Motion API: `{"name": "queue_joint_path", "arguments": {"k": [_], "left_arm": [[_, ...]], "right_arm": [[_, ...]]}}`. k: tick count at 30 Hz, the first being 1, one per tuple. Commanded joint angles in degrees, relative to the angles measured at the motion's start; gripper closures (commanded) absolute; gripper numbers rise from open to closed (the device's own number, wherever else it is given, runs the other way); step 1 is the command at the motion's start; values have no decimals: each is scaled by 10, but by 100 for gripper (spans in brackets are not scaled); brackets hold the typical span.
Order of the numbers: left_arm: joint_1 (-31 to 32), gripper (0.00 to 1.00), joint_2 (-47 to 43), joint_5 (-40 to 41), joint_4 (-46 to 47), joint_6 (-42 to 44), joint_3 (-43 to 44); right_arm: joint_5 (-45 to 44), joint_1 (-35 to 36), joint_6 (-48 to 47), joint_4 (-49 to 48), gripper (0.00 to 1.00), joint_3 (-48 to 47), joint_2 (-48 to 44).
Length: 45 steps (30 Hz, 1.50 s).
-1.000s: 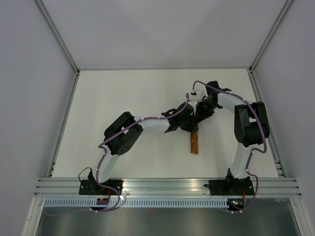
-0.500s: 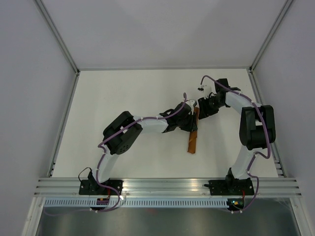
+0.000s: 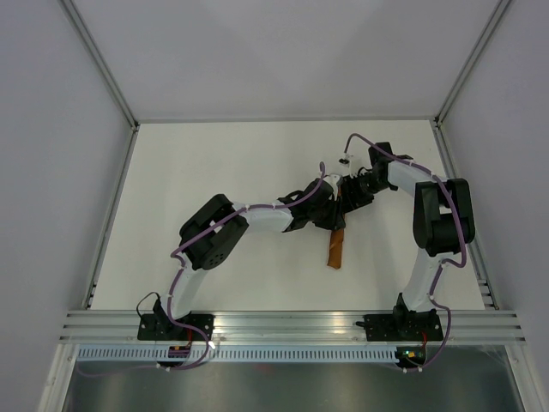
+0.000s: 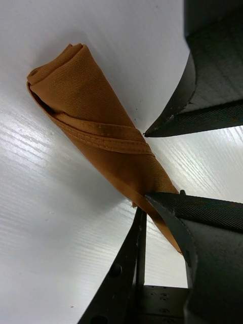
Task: Fold the napkin, place the utensils inside, and roll it up
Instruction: Roll the napkin with the utensil
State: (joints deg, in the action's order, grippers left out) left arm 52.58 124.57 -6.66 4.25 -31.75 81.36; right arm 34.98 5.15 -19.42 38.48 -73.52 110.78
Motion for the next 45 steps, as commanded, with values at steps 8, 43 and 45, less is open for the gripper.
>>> {"name": "queue_joint_path", "arguments": {"k": [8, 43, 45], "left_arm": [[0, 54, 29, 17, -105, -15, -22], [3, 2, -20, 100, -108, 2, -40], [4, 2, -27, 110, -108, 1, -48]], "right_arm": [[-53, 11, 14, -30, 49, 7, 13], [-77, 21, 2, -62, 53, 14, 52], [-78, 21, -2, -63, 53, 14, 52]]}}
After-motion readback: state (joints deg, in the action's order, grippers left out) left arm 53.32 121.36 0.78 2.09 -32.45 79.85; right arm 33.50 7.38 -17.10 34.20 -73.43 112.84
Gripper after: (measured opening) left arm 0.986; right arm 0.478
